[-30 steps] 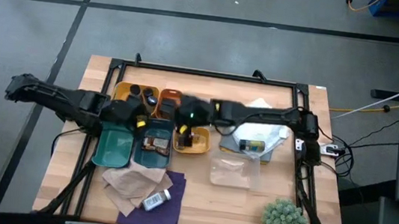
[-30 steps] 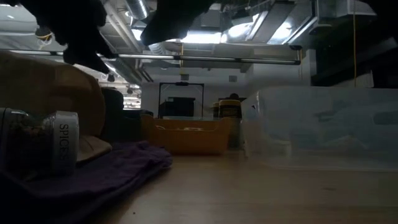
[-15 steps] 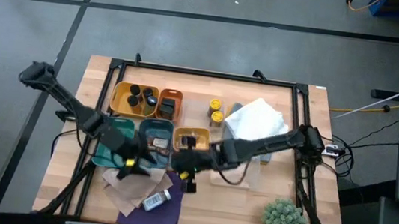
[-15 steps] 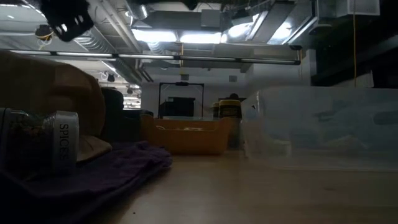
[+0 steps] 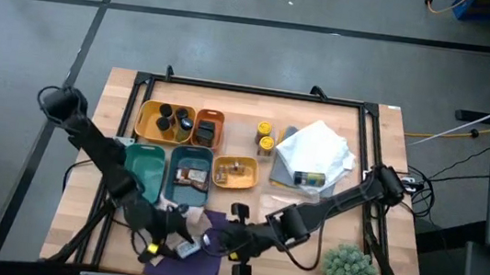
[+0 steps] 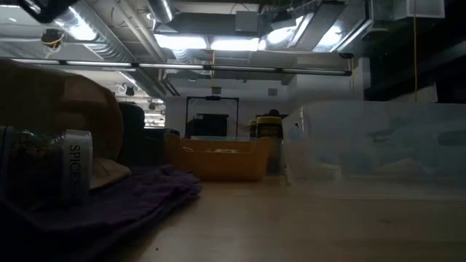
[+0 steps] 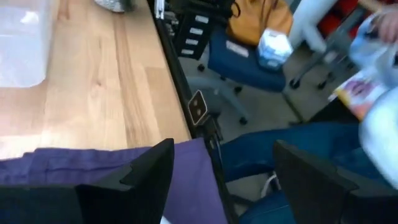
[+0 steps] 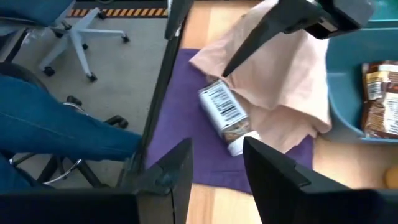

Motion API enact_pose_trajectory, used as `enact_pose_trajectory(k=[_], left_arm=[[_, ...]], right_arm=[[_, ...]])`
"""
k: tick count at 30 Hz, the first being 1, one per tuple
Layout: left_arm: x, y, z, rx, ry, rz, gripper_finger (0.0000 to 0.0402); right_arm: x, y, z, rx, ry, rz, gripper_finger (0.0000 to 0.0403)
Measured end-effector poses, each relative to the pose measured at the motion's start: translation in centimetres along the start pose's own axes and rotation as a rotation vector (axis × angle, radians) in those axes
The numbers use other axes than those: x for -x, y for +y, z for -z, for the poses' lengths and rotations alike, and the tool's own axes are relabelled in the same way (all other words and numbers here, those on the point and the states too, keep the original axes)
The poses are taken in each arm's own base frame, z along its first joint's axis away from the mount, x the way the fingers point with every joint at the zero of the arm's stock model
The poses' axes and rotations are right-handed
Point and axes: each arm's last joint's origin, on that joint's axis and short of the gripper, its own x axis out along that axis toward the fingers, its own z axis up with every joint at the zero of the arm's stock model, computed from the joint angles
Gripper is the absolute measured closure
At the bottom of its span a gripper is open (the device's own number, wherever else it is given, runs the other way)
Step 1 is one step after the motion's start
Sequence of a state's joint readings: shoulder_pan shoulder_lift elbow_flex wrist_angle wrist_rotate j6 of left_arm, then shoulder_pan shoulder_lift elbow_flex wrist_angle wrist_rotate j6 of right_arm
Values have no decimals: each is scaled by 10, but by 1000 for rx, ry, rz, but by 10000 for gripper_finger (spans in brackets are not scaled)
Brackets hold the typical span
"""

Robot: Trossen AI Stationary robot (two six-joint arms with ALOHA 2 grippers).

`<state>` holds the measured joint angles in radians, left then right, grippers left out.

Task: Sort spices by type
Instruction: Put the white spice bottle into the green bin

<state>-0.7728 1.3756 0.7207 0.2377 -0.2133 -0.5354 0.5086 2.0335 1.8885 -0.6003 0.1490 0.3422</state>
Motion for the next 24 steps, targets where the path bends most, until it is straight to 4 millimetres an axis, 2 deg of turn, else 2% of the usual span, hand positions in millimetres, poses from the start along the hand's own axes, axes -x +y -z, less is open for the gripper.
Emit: enact_pose_trajectory(k=[5,8,16,20,24], left_arm=[[-22,-20,1,-118,109,-134,147],[-34,-24,5,-106,149,-241,147],[-60,-13,33,-3,215,-389,147],[-62,-9,40,40,232,-442,147],[-60,-6,41,45,229,-492,147]], right_arm=[[1,7,3,-44,4,-15,263],[1,7,2,-87,6,-17,263],[1,7,2,-118,6,-16,263],[1,7,2,-116,7,-17,254],[1,7,2,-115,6,-17,226]])
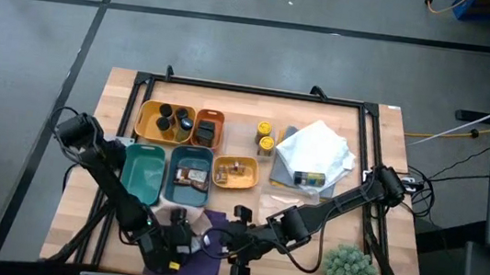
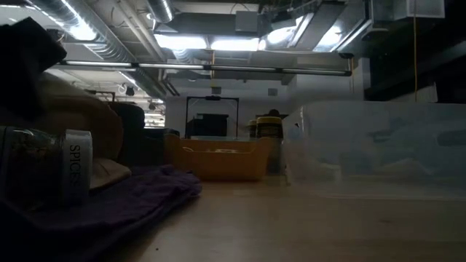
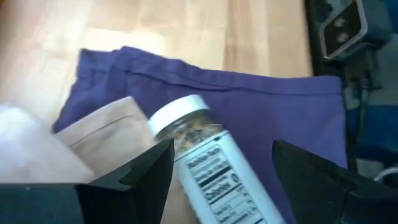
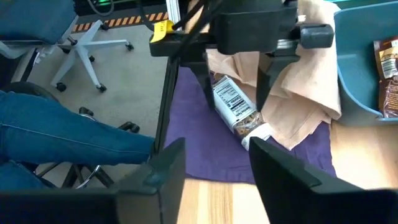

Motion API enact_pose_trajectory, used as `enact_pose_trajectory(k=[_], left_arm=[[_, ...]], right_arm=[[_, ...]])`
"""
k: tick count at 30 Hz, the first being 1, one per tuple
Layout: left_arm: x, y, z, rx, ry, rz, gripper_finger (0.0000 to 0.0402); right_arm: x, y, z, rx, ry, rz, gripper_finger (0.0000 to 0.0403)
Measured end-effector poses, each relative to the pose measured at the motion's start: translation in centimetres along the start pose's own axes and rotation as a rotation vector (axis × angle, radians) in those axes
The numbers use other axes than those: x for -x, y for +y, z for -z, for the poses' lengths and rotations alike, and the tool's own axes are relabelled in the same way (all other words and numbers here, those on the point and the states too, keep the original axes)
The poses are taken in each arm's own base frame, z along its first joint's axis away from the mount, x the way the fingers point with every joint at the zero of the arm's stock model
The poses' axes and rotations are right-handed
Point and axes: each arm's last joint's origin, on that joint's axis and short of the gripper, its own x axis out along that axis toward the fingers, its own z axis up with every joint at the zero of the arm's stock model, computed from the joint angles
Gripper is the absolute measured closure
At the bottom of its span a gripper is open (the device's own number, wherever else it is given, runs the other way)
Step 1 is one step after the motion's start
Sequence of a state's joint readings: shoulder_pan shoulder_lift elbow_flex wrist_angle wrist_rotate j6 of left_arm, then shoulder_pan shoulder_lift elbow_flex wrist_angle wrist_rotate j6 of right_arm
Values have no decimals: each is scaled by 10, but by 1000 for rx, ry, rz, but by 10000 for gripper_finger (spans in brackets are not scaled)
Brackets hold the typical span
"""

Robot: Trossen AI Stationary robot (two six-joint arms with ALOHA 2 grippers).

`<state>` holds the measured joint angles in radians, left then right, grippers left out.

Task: Sort spices by type
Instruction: Put the white spice bottle into the green bin

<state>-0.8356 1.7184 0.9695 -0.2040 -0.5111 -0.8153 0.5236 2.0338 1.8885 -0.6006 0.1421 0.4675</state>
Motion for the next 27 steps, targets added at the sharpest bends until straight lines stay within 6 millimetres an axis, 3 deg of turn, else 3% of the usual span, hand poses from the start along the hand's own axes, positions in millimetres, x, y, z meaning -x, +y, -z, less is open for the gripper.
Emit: enact_pose_trajectory(k=[10,17,27], left_arm=[[-3,4,5,53,26,-49,147],[-15,1,14,81,47,-63,147],[-17,-2,15,67,81,-3,147]], right_arm=[[0,0,0,0,-3,6,158],[0,0,0,0,-3,6,153],[0,0,0,1,-3,7,152]])
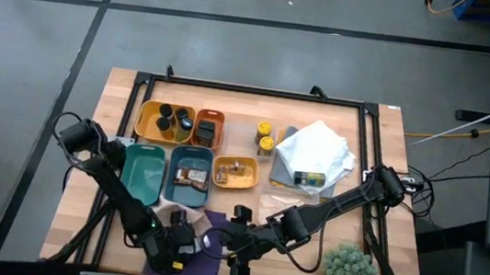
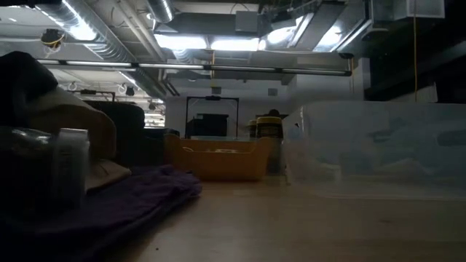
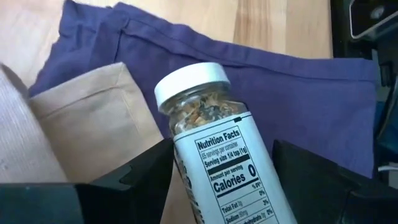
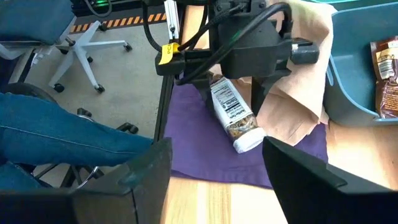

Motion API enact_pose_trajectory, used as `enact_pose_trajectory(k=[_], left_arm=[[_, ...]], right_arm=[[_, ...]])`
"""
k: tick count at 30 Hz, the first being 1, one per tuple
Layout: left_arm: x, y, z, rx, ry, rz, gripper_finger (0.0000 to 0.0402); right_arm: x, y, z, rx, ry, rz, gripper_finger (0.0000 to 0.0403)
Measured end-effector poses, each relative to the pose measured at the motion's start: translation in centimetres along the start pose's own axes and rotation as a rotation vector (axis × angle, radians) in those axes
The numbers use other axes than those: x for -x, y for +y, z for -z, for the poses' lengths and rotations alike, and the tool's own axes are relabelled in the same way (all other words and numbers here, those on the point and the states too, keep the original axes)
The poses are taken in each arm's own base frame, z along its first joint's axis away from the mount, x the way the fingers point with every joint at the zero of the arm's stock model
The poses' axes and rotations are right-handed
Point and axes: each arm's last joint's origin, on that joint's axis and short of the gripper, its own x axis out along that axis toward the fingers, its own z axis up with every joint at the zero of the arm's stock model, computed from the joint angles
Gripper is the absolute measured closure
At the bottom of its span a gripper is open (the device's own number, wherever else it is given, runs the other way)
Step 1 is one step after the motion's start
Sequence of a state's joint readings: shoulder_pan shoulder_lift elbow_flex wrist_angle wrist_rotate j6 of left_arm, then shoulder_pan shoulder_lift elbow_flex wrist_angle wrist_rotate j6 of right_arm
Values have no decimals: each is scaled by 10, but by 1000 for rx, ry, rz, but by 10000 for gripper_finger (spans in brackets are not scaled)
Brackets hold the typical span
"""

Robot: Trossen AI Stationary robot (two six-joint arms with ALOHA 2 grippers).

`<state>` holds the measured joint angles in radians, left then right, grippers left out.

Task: Sort spices by type
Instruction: Put the white spice bottle into the green bin

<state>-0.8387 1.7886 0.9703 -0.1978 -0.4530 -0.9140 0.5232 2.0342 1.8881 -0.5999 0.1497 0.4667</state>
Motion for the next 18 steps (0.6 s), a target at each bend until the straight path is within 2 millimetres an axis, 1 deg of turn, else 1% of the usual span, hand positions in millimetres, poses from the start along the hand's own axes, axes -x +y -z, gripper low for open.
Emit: enact_pose_trajectory(k=[8,12,15,18], left_arm=[[0,0,4,-43,67,26,147],[0,4,7,-64,108,-5,147],[0,7,9,-56,123,-27,161],[0,7,9,-46,123,-31,191]], right_arm=[[0,0,0,0,0,0,152],[0,0,0,0,0,0,152],[0,0,0,0,0,0,152],[0,0,0,0,0,0,152]])
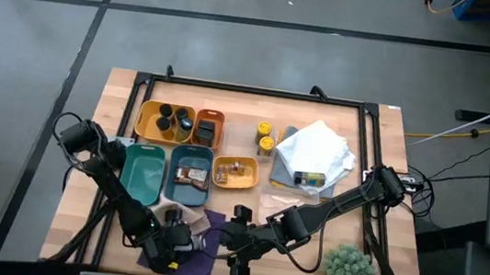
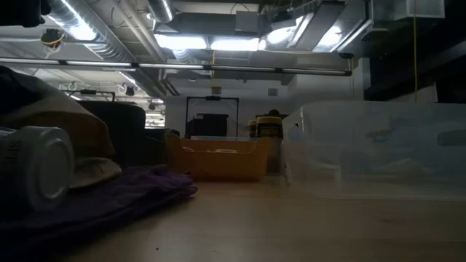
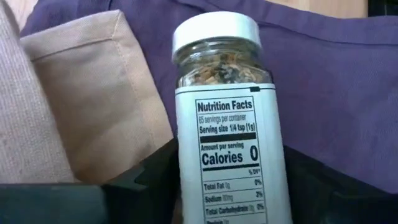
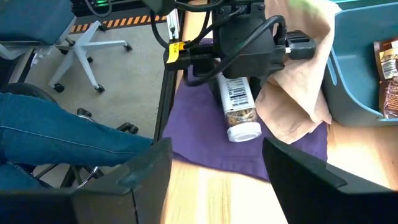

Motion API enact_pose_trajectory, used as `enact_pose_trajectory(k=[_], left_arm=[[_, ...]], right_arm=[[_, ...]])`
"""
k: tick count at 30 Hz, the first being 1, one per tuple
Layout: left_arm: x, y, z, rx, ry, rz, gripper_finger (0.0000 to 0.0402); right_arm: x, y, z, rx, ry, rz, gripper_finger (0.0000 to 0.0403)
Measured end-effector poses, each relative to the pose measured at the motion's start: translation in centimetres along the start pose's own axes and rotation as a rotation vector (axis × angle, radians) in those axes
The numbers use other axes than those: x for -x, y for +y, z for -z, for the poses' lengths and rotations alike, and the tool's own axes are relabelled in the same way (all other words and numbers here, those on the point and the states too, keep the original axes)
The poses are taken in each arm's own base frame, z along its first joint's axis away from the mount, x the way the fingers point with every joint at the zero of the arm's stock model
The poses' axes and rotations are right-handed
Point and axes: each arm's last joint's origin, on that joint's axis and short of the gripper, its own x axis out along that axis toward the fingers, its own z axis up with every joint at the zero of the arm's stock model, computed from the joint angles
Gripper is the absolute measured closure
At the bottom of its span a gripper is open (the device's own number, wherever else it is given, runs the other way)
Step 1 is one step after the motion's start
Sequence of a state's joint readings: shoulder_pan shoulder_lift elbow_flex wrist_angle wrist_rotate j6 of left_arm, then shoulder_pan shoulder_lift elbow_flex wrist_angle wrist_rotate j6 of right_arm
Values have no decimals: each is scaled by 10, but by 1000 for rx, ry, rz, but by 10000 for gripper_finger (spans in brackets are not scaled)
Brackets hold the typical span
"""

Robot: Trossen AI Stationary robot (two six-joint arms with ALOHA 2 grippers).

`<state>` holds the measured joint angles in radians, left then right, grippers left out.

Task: Sort spices by type
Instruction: Put the white spice bottle into the green bin

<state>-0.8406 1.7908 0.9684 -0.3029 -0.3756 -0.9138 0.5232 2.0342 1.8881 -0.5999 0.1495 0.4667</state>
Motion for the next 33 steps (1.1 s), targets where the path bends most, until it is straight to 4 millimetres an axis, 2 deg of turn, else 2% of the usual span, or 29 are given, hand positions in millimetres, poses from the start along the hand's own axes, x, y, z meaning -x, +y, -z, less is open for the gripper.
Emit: enact_pose_trajectory(k=[3,9,14,18,21,27,30,33], left_arm=[[0,0,0,3,-4,3,215],[7,-9,-11,0,-31,33,215],[21,-16,-25,-35,-73,78,215],[40,-14,-38,-37,-117,111,210],[57,-5,-47,-14,-139,110,213],[102,24,-55,19,-210,-25,210],[128,42,-53,56,-256,-108,211],[149,58,-48,108,-328,-183,214]], right_arm=[[0,0,0,0,0,0,152],[0,0,0,12,-4,8,152],[0,-1,1,69,13,13,152],[6,-5,4,115,61,50,152],[15,-10,1,127,66,145,152],[22,-22,1,202,20,483,152],[16,-34,-3,197,3,565,152],[2,-53,-8,188,17,594,152]])
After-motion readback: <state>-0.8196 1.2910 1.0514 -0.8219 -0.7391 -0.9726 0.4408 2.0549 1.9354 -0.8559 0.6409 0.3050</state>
